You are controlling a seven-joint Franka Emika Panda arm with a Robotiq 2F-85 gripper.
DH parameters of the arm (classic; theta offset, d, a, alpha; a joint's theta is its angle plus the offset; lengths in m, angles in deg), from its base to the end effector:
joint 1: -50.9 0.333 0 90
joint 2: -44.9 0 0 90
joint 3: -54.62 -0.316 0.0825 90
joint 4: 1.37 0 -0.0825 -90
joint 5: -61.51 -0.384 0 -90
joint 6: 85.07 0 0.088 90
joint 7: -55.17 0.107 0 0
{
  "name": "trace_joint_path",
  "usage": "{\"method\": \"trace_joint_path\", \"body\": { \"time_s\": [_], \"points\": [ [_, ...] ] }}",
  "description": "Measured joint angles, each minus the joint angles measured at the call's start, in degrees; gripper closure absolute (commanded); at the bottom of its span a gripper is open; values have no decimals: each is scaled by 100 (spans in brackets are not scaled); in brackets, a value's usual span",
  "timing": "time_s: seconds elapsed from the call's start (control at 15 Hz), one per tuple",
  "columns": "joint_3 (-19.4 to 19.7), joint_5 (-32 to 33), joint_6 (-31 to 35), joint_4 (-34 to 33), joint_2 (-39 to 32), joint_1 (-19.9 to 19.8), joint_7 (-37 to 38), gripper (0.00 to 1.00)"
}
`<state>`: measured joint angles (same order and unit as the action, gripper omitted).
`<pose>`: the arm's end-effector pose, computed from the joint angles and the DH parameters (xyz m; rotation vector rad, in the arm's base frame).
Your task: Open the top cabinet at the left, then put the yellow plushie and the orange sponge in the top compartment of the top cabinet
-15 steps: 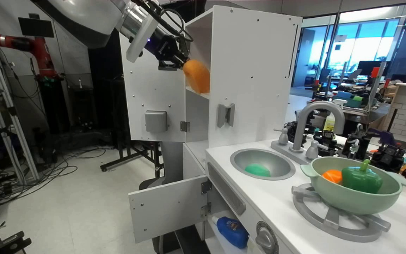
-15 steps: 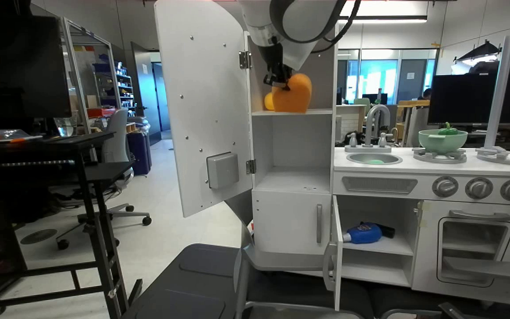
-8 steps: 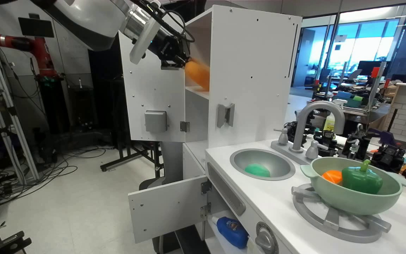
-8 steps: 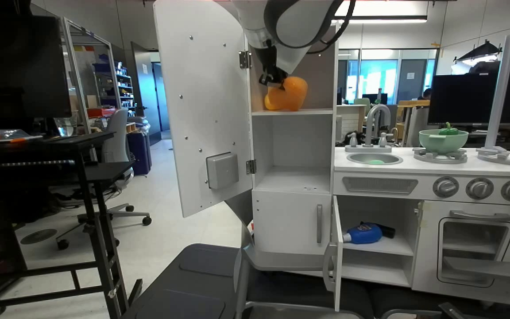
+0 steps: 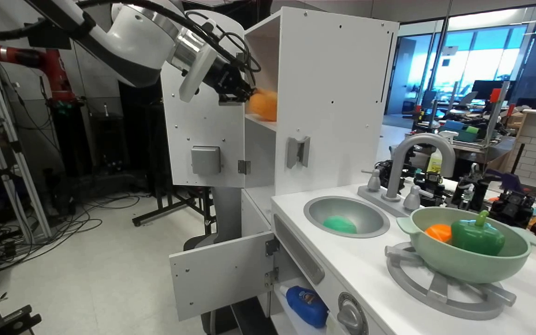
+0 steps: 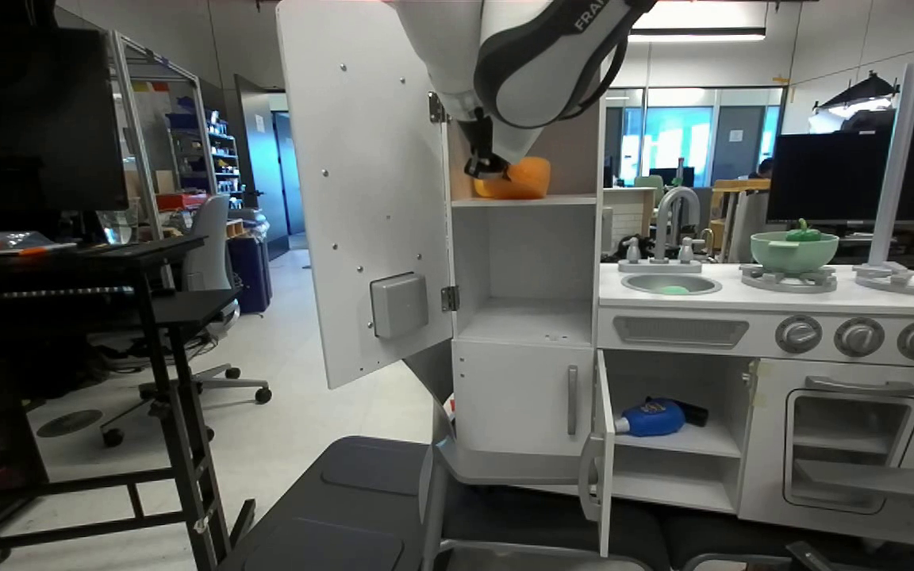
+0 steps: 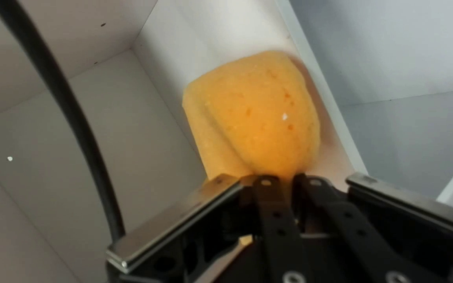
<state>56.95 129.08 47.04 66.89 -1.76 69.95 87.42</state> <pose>0.7597 0.2192 0.3390 2.1635 0.5135 0.7877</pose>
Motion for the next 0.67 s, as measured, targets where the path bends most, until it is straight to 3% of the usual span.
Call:
{"method": "trace_joint_path", "body": {
  "time_s": [0.07,0.13,0.67],
  "points": [
    [19,19,-9,-68,-66,2,30,97],
    [33,46,-21,-135,-127,6,60,71],
    [92,43,-99,-559,-506,2,114,15]
  ]
}}
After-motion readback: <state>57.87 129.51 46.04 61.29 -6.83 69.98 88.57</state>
